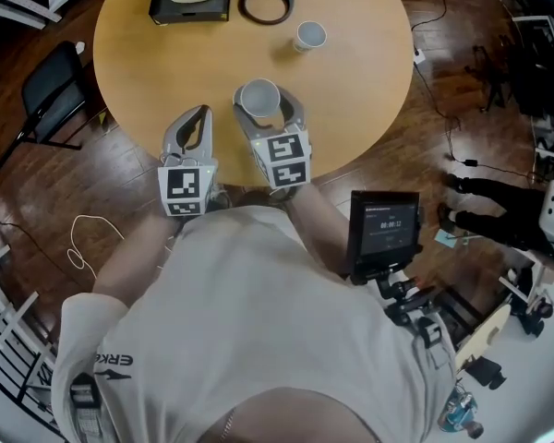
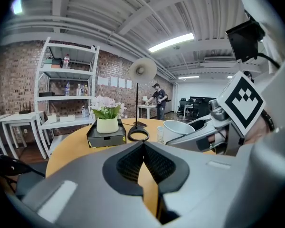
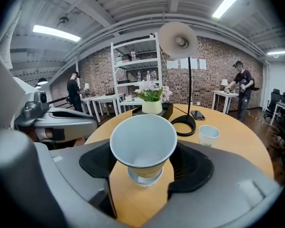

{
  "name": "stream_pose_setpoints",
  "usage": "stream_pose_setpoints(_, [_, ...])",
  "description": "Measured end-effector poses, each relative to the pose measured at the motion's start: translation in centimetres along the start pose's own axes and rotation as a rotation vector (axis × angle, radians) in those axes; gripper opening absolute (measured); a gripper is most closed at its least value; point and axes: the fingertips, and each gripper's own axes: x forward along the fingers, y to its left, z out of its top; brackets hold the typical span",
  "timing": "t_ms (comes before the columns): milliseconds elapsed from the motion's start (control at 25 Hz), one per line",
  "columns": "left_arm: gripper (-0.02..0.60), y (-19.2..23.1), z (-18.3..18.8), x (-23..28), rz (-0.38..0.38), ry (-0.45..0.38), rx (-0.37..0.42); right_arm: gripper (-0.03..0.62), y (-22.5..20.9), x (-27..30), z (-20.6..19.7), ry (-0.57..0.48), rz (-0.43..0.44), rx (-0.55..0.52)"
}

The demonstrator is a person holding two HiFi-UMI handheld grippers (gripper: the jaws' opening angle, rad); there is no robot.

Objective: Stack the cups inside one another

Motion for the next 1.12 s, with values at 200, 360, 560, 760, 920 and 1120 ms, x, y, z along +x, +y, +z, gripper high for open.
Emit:
stream_pose_setpoints(200, [0.002, -0.2, -0.3, -0.7, 0.012, 0.016, 0.002, 0.348, 0.7, 0.1, -1.2, 0.019, 0.016, -0.012])
stream_pose_setpoints(360, [0.002, -0.4, -0.4, -1.0, 0.012, 0.025, 0.002, 0.348, 0.9, 0.1, -1.5, 0.03, 0.019, -0.021])
stream_pose_setpoints(560, [0.002, -0.6, -0.4, -1.1, 0.014, 0.03, -0.001, 0.353, 1.1, 0.1, -2.0, 0.047, 0.027, -0.026])
stream_pose_setpoints(760, [0.002, -0.7, -0.4, -1.2, 0.015, 0.032, -0.006, 0.357, 1.4, 0.2, -2.5, 0.068, 0.034, -0.032])
stream_pose_setpoints(920, [0.002, -0.6, -0.5, -1.2, 0.016, 0.032, -0.008, 0.387, 1.4, 0.3, -3.0, 0.086, 0.032, -0.042])
stream_pose_setpoints(1120, [0.002, -0.6, -0.4, -1.2, 0.015, 0.031, -0.01, 0.389, 1.3, 0.3, -2.9, 0.089, 0.028, -0.037])
